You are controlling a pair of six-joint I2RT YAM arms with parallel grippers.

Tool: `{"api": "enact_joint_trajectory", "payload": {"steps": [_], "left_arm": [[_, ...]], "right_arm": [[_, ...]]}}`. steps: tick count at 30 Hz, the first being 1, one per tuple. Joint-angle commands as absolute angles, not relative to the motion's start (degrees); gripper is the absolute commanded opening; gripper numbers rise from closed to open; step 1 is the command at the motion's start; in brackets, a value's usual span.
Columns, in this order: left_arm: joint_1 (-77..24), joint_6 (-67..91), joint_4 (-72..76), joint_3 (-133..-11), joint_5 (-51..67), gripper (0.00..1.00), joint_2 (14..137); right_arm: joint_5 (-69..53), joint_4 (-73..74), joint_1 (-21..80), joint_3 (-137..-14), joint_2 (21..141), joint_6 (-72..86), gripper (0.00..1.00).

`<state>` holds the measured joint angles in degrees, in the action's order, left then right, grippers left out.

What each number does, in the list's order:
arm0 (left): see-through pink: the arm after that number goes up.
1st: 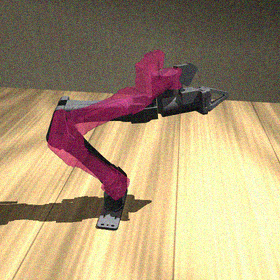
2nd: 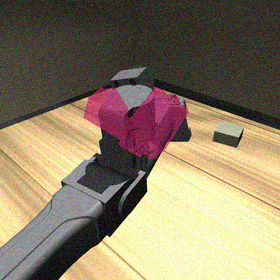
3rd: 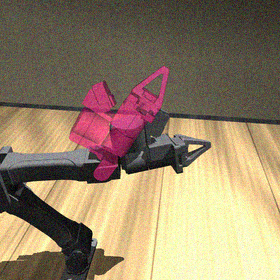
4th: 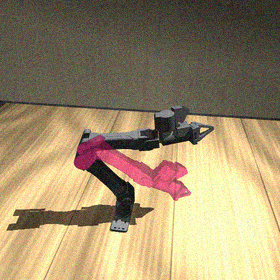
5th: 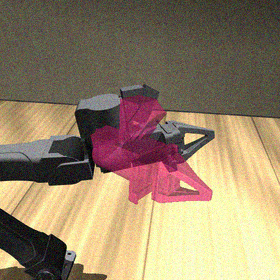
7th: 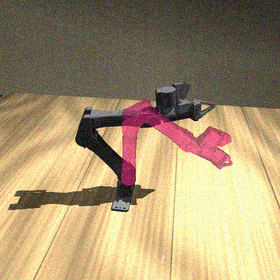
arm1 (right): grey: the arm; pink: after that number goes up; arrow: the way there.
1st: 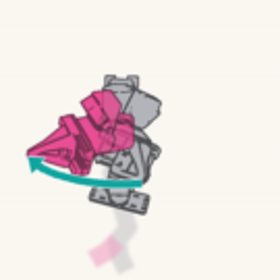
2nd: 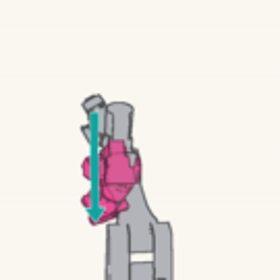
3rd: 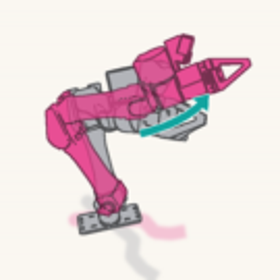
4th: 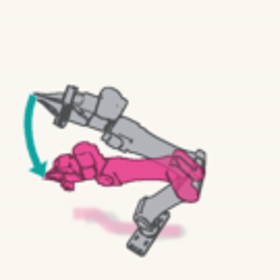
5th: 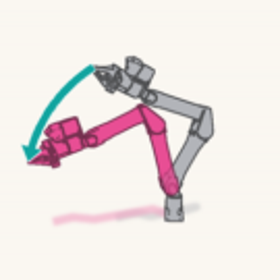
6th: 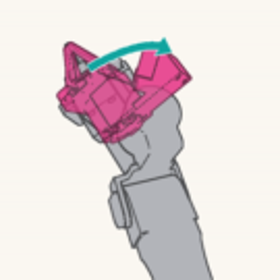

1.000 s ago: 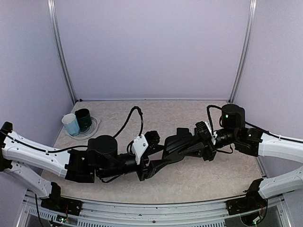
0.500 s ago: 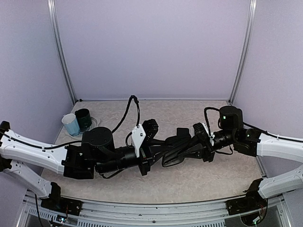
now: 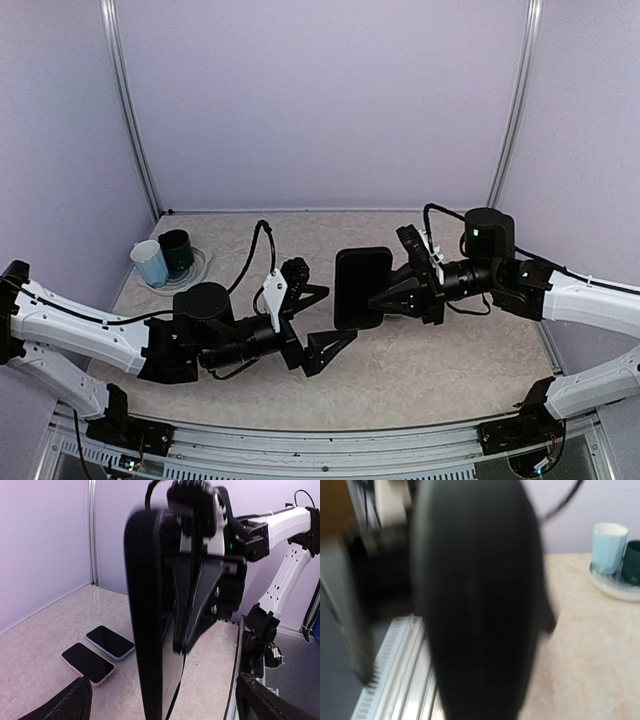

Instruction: Put the phone into the phone case

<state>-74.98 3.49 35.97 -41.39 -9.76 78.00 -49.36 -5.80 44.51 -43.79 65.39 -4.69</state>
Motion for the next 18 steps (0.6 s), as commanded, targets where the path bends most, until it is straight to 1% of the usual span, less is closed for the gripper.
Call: {"api": "enact_joint_trajectory", "payload": {"steps": [1, 3, 4, 5, 7, 8, 10, 11, 12, 13, 14, 18], "left_arm": [[-74.51, 5.33, 44.42, -38.97, -2.12, 0.97, 76.99], [-74.95, 4.87, 42.63, -40.46, -2.49, 0.90, 78.29], [-74.97, 4.72, 42.43, -40.85, -2.45, 0.82, 78.99], [-74.89, 4.67, 42.50, -41.17, -2.43, 0.71, 79.34], [-74.81, 4.78, 43.15, -41.81, -2.19, 0.52, 80.00], [-74.77, 5.17, 43.64, -42.10, -2.09, 0.47, 80.54], [-74.69, 5.56, 43.75, -43.07, -0.49, 0.45, 81.28], [-74.70, 5.51, 43.48, -43.48, -0.29, 0.38, 81.56], [-74.77, 5.72, 43.45, -43.57, -0.27, 0.26, 81.91], [-74.72, 6.07, 43.85, -43.41, -0.26, 0.04, 82.06], [-74.78, 6.53, 44.05, -43.28, -0.26, 0.00, 82.08], [-74.96, 7.42, 43.42, -43.25, -1.44, 0.00, 82.18]], "right_arm": [[-51.13, -8.77, 44.90, -48.88, 64.97, 2.10, 0.00], [-51.81, -8.78, 44.80, -49.88, 64.87, 2.96, 0.00], [-52.11, -8.84, 44.82, -50.35, 64.97, 3.93, 0.00], [-52.60, -8.83, 44.85, -50.84, 65.28, 4.59, 0.00], [-54.76, -8.12, 44.79, -51.90, 66.36, 5.55, 0.00], [-55.72, -7.86, 44.87, -52.27, 66.93, 5.88, 0.00], [-57.35, -7.08, 44.84, -52.67, 67.94, 5.96, 0.00], [-57.63, -6.70, 44.88, -52.78, 68.16, 5.68, 0.00], [-57.85, -6.60, 44.85, -52.82, 68.22, 5.58, 0.00], [-58.15, -6.79, 44.81, -52.66, 67.93, 5.44, 0.00], [-58.20, -7.22, 44.83, -52.54, 67.83, 5.54, 0.00], [-56.70, -8.26, 44.88, -51.95, 66.43, 5.48, 0.00]]}}
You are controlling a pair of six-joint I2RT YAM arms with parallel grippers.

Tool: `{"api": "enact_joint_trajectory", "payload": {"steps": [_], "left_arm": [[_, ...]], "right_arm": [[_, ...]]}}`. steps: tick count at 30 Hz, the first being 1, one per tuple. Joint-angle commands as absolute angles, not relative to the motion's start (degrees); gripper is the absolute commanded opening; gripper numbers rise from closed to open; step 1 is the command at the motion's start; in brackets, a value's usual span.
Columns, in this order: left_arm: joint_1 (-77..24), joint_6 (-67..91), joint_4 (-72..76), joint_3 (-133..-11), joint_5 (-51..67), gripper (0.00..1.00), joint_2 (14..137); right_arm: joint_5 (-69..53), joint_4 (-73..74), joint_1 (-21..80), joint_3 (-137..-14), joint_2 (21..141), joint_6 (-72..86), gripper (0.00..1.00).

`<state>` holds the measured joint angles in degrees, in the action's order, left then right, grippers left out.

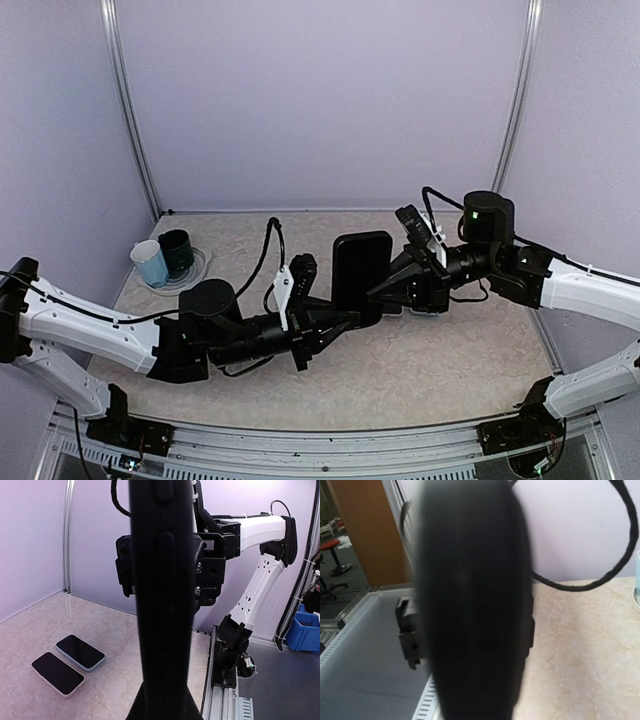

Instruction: Put the phone into the phone case

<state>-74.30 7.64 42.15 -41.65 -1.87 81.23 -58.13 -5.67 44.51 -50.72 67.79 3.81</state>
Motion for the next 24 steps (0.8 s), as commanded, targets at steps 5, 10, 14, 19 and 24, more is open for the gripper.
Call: {"api": "enact_joint_trajectory", "payload": {"steps": [5, 10, 14, 19, 24], "left_arm": [[-74.91, 7.57, 41.52, -43.02, -4.00, 0.12, 81.53], [-73.57, 9.50, 35.28, -41.72, -16.88, 0.65, 79.40], [-72.05, 8.81, 37.54, -36.61, -11.65, 0.60, 74.12], [-70.96, 7.25, 37.82, -34.88, -1.82, 0.61, 71.09], [-70.44, 5.84, 37.09, -34.73, 5.32, 0.60, 70.87]], "right_arm": [[-54.64, -7.07, 44.87, -52.91, 67.55, 7.55, 0.00], [-48.96, -5.21, 44.66, -54.57, 69.25, 9.92, 0.00], [-51.55, -7.66, 44.46, -53.61, 68.90, 10.37, 0.00], [-52.03, -9.31, 44.36, -52.30, 67.52, 10.34, 0.00], [-54.03, -10.03, 44.36, -52.15, 67.19, 9.61, 0.00]]}}
